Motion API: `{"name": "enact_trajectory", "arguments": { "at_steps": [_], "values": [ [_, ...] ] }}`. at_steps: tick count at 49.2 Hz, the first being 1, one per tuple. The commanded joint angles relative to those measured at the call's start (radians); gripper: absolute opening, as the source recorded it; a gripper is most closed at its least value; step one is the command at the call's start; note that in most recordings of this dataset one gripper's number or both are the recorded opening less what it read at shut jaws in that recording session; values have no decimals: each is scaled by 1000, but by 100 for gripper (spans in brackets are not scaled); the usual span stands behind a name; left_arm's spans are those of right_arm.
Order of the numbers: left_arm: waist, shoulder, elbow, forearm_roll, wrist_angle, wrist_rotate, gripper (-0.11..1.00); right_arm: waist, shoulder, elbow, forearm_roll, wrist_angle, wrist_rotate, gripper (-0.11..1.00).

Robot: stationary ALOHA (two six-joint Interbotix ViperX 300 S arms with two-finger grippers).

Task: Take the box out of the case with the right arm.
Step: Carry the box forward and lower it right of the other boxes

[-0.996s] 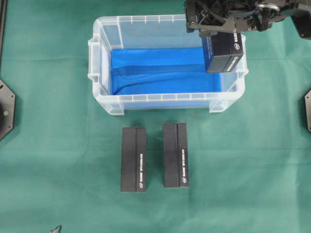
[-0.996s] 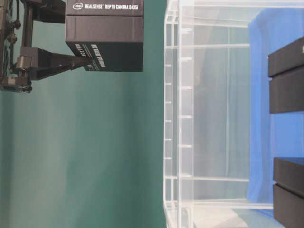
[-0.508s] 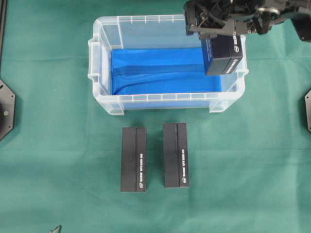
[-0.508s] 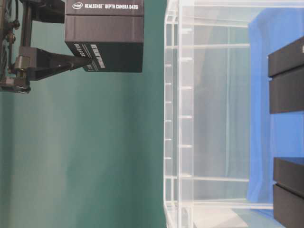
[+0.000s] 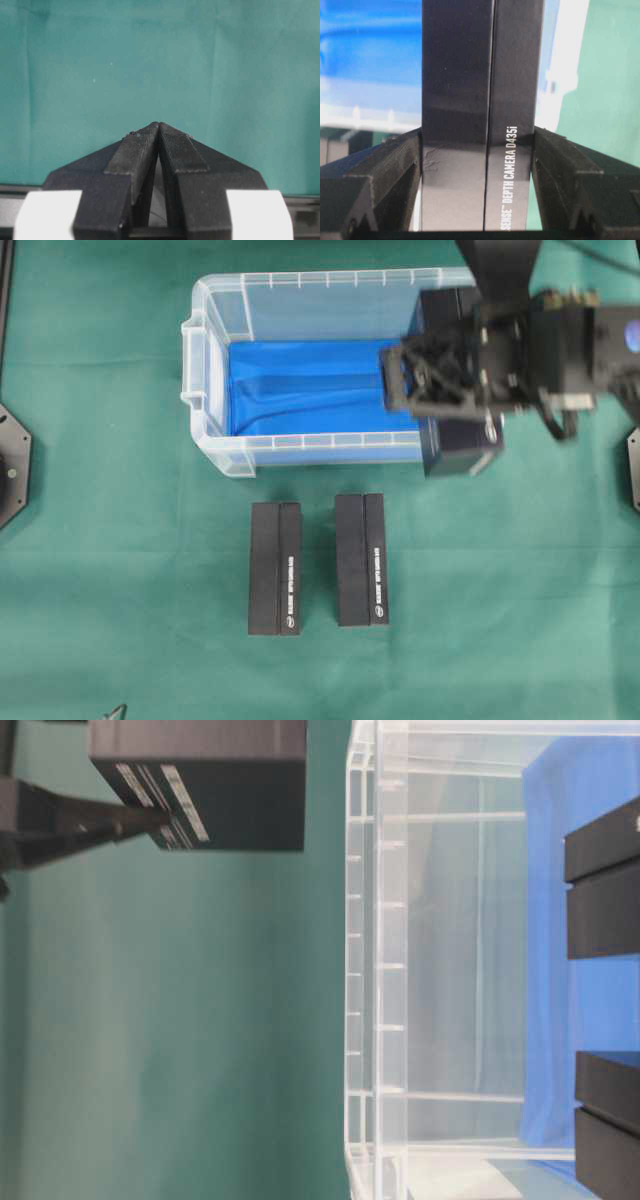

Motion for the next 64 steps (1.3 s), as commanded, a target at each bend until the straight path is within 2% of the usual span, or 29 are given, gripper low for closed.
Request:
{"name": "enact_trajectory", "arguments": {
  "at_steps": [1,14,22,31,64],
  "values": [
    [-3,6,-11,3,-5,0,2,69,-23,-28,-6,28,55,66],
    [-3,6,-11,3,-5,0,2,256,-14,-31,-6,48,279,66],
    [-3,6,-11,3,-5,2,2,334,5,-58,3,66,357,66],
    [-3,5,-11,3,-3,2,2,351,26,-89,14,94,365,66],
    [-3,5,-11,5,-3,2,2,347,28,-89,11,104,364,66]
  ]
}}
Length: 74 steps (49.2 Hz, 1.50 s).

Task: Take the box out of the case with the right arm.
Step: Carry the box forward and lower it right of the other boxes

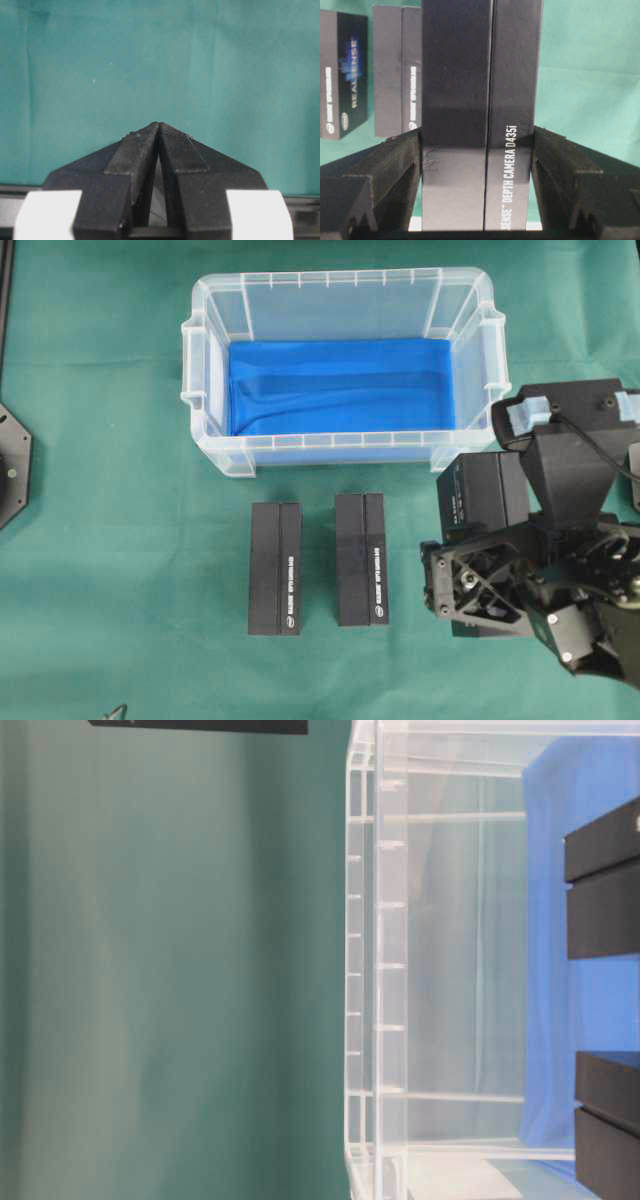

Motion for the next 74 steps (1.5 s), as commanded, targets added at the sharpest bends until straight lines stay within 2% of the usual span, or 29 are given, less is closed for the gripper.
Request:
{"name": "enact_trajectory", "arguments": {
  "at_steps": [1,10,16,20,28,35,44,57,64,74],
  "values": [
    [-3,3,-11,2,-5,2,2,-2,-17,-28,-5,5,0,66],
    [-3,5,-11,2,-5,2,2,-3,-17,-12,-5,8,0,66],
    [-3,5,-11,2,-5,2,2,-11,-12,60,5,-8,18,66],
    [-3,5,-11,2,-5,0,2,-17,-8,115,25,-81,46,66],
    [-3,5,-11,2,-5,0,2,-23,2,258,31,-261,104,66],
    [-3,6,-11,2,-5,0,2,-23,8,360,32,-345,144,66],
    [-3,6,-11,2,-5,0,2,-25,15,440,34,-445,170,66],
    [-3,6,-11,3,-5,0,2,-26,52,495,34,-551,190,66],
    [-2,6,-9,2,-5,0,2,-28,60,505,38,-569,190,66],
    [-3,6,-9,2,-5,0,2,-29,57,509,80,-566,190,66]
  ]
}}
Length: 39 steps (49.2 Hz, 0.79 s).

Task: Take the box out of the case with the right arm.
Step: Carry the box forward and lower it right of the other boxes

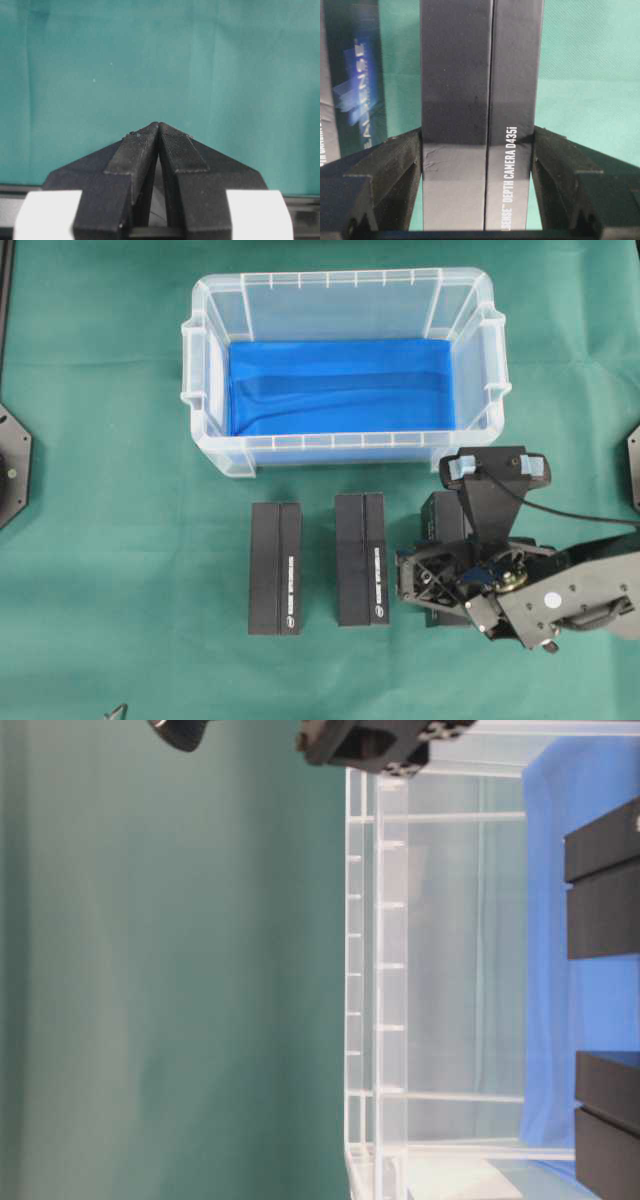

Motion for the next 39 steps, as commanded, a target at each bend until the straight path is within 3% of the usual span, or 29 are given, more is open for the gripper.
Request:
{"name": "enact_trajectory", "arguments": {
  "at_steps": [1,10,15,18,39],
  "values": [
    [-3,6,-9,2,-3,0,2,2,-20,-9,9,0,2,66],
    [-3,6,-11,3,-2,0,2,2,-20,-14,11,-3,2,68],
    [-3,6,-11,2,-3,0,2,2,-20,-18,11,-3,2,86],
    [-3,6,-9,2,-3,0,2,2,-18,-20,9,0,2,92],
    [-3,6,-11,3,-3,0,2,-9,-46,-38,8,17,0,89]
  ]
}}
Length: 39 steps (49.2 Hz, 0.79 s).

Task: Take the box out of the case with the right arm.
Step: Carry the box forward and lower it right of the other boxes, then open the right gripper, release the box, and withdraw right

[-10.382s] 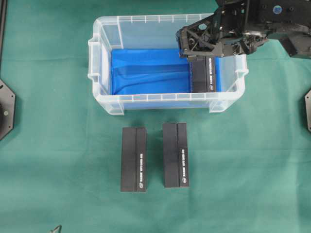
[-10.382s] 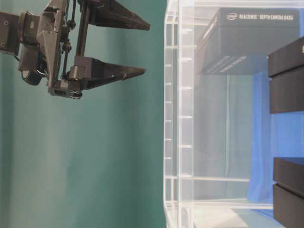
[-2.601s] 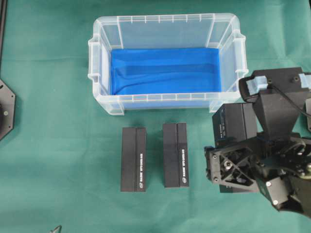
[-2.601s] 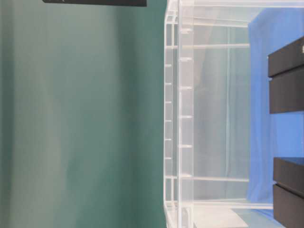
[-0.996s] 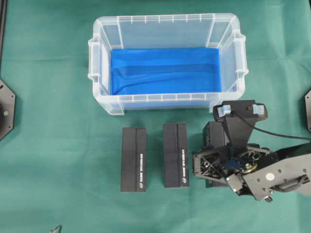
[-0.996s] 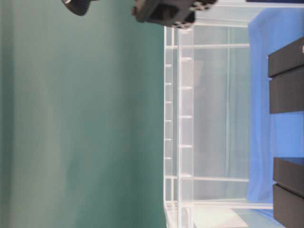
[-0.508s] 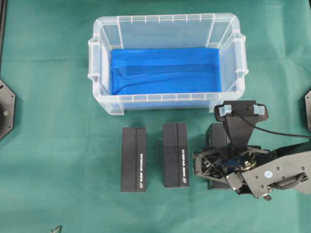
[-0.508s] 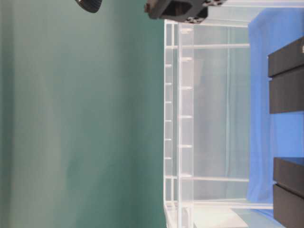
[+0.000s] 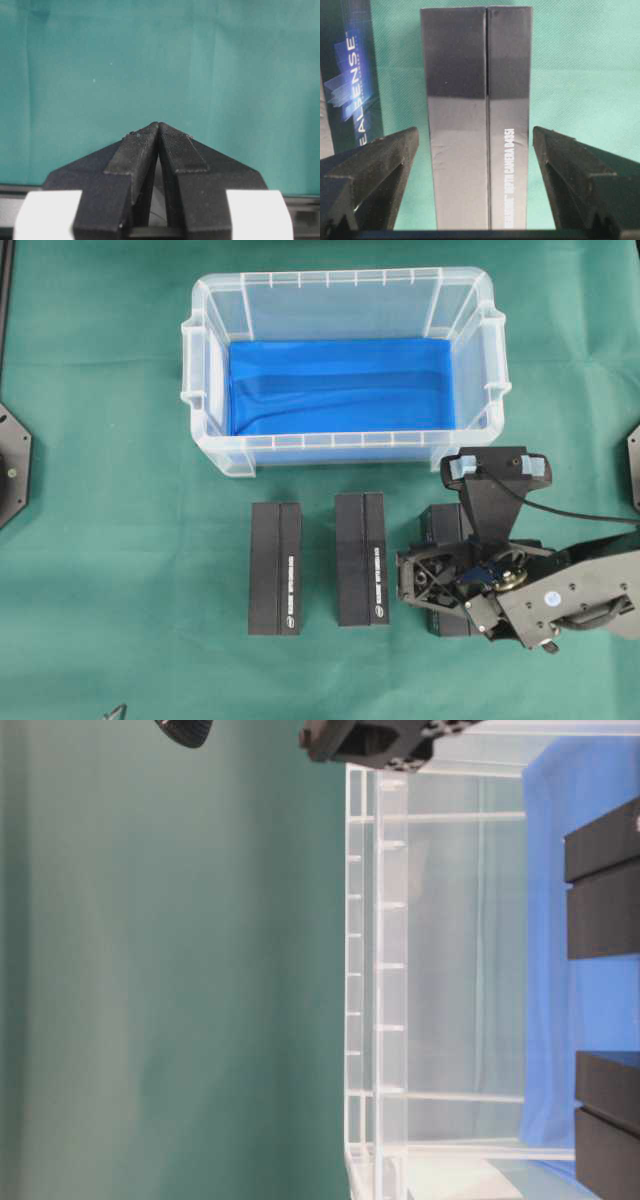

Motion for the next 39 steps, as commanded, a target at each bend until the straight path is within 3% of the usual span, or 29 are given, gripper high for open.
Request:
{"name": "enact_trajectory", "arguments": {
  "at_steps": [1,13,23,39],
  "values": [
    [-3,6,-11,2,-3,0,2,-8,-48,-40,-5,21,-3,89],
    [-3,6,-11,2,-3,0,2,-12,-109,-161,-48,250,-23,88],
    [-3,6,-11,2,-3,0,2,-12,-137,-290,-80,425,-95,88],
    [-3,6,-11,2,-2,0,2,-26,-137,-344,-81,472,-150,88]
  ]
}}
